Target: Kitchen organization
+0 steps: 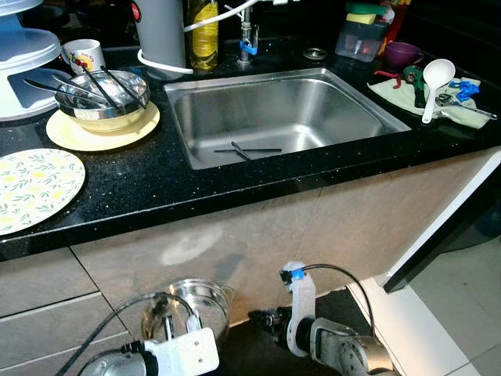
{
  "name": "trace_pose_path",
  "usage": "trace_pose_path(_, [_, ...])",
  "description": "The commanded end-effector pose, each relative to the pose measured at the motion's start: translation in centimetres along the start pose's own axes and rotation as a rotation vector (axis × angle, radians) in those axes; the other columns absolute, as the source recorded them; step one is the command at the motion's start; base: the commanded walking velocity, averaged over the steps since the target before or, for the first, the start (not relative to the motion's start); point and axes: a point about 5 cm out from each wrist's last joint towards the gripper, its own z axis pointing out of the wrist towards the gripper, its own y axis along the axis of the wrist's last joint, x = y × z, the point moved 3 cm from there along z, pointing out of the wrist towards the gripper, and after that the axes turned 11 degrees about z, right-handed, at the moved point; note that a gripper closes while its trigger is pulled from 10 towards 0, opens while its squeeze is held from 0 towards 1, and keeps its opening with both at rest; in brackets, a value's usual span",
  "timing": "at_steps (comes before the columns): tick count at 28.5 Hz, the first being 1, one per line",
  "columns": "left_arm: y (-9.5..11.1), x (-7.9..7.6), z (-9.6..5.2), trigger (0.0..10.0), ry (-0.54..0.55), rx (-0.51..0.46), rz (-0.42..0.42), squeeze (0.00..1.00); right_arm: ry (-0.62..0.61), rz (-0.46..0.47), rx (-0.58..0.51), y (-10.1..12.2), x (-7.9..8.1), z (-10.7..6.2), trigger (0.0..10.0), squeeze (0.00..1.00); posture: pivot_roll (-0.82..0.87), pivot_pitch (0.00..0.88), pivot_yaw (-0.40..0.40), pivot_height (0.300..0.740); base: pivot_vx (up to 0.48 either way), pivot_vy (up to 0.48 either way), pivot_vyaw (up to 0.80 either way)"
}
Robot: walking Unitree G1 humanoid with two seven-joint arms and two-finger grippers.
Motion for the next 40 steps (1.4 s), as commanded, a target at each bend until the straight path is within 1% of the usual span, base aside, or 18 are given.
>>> trace_pose_path(1, [0.3, -0.9, 0.3, 0.0, -0.062, -0.048, 0.031, 0.00, -0.027, 0.047, 0.022, -0.6, -0.7, 0.1, 10.0, 1.00, -0.07, 0.175, -0.037, 0.740, 0.000, 0.000, 0.00])
trace_pose_path(3, [-0.1, -1.4, 0.5, 0.0, -0.101, -0.053, 0.077, 0.00, -0.027, 0.071, 0.010, -0.3, -0.8, 0.3, 10.0, 1.00, -0.07, 0.172, -0.038, 0.740, 0.000, 0.000, 0.00])
trace_pose_path(6, [-0.3, -1.5, 0.5, 0.0, -0.104, -0.053, 0.091, 0.00, -0.021, 0.085, 0.004, -0.1, -0.7, 0.3, 10.0, 1.00, -0.07, 0.172, -0.038, 0.740, 0.000, 0.000, 0.00])
trace_pose_path(7, [-0.6, -1.6, 0.7, 0.0, -0.111, -0.056, 0.130, 0.00, -0.013, 0.102, 0.001, 0.3, -0.5, 0.5, 10.0, 1.00, -0.07, 0.167, -0.042, 0.740, 0.000, 0.000, 0.00])
trace_pose_path(10, [-0.8, -1.6, 1.0, 0.0, -0.128, -0.064, 0.182, 0.00, -0.006, 0.139, 0.002, 0.7, -0.3, 0.9, 10.0, 1.00, -0.07, 0.165, -0.043, 0.740, 0.000, 0.000, 0.00])
trace_pose_path(11, [-0.9, -1.6, 1.1, 0.0, -0.135, -0.069, 0.202, 0.00, 0.001, 0.155, 0.006, 0.8, -0.1, 1.0, 10.0, 0.06, -0.07, 0.163, -0.045, 0.740, 0.000, 0.000, 0.00])
trace_pose_path(12, [-0.9, -1.6, 1.1, 0.0, -0.139, -0.073, 0.214, 0.00, 0.005, 0.164, 0.010, 0.9, 0.0, 1.1, 10.0, 0.06, -0.07, 0.163, -0.045, 0.740, 0.000, 0.000, 0.00])
trace_pose_path(13, [-0.9, -1.6, 1.2, 0.0, -0.144, -0.075, 0.234, 0.00, 0.017, 0.165, 0.033, 0.7, 0.3, 1.2, 10.0, 0.00, -0.07, 0.160, -0.046, 0.740, 0.000, 0.000, 0.00])
trace_pose_path(15, [-1.0, -1.6, 1.3, 0.0, -0.149, -0.079, 0.248, 0.00, 0.026, 0.165, 0.051, 0.6, 0.4, 1.4, 10.0, 0.00, -0.07, 0.160, -0.046, 0.740, 0.000, 0.000, 0.00])
trace_pose_path(18, [-1.0, -1.3, 1.8, 0.0, -0.163, -0.101, 0.314, 0.00, 0.025, 0.104, 0.169, -1.0, 0.7, 1.9, 10.0, 0.00, -0.07, 0.158, -0.046, 0.740, 0.000, 0.000, 0.00])
trace_pose_path(19, [-1.0, -1.3, 1.8, 0.0, -0.163, -0.101, 0.314, 0.00, 0.025, 0.104, 0.169, -1.0, 0.7, 1.9, 10.0, 0.00, -0.07, 0.158, -0.046, 0.740, 0.000, 0.000, 0.00])
trace_pose_path(21, [-0.9, -0.8, 2.0, 0.0, -0.160, -0.110, 0.353, 0.00, -0.006, 0.057, 0.231, -2.1, 0.3, 2.2, 10.0, 0.00, -0.07, 0.160, -0.045, 0.740, 0.000, 0.000, 0.00])
trace_pose_path(22, [-0.9, -0.8, 2.0, 0.0, -0.160, -0.110, 0.353, 0.00, -0.006, 0.057, 0.231, -2.1, 0.3, 2.2, 10.0, 0.00, -0.07, 0.160, -0.045, 0.740, 0.000, 0.000, 0.00])
trace_pose_path(25, [-0.8, -0.3, 2.2, 0.0, -0.157, -0.117, 0.397, 0.00, -0.051, -0.005, 0.286, -3.0, -0.3, 2.4, 10.0, 0.00, -0.07, 0.160, -0.045, 0.740, 0.000, 0.000, 0.00])
trace_pose_path(33, [0.5, 0.8, 2.1, 0.0, -0.137, -0.169, 0.448, 0.00, -0.092, -0.034, 0.317, -3.6, -1.0, 2.5, 10.0, 0.00, -0.07, 0.173, -0.055, 0.740, 0.000, 0.000, 0.00])
trace_pose_path(38, [1.2, 1.0, 2.1, 0.0, -0.145, -0.199, 0.485, 0.00, -0.106, -0.025, 0.312, -3.5, -1.3, 2.6, 10.0, 0.00, -0.07, 0.181, -0.055, 0.740, 0.000, 0.000, 0.00])
trace_pose_path(39, [1.7, 1.1, 2.1, 0.0, -0.150, -0.221, 0.523, 0.00, -0.124, -0.005, 0.292, -3.4, -1.6, 2.6, 10.0, 0.00, -0.07, 0.183, -0.056, 0.740, 0.000, 0.000, 0.00])
trace_pose_path(40, [1.7, 1.1, 2.1, 0.0, -0.150, -0.221, 0.523, 0.00, -0.124, -0.005, 0.292, -3.4, -1.6, 2.6, 10.0, 0.00, -0.07, 0.183, -0.056, 0.740, 0.000, 0.000, 0.00])
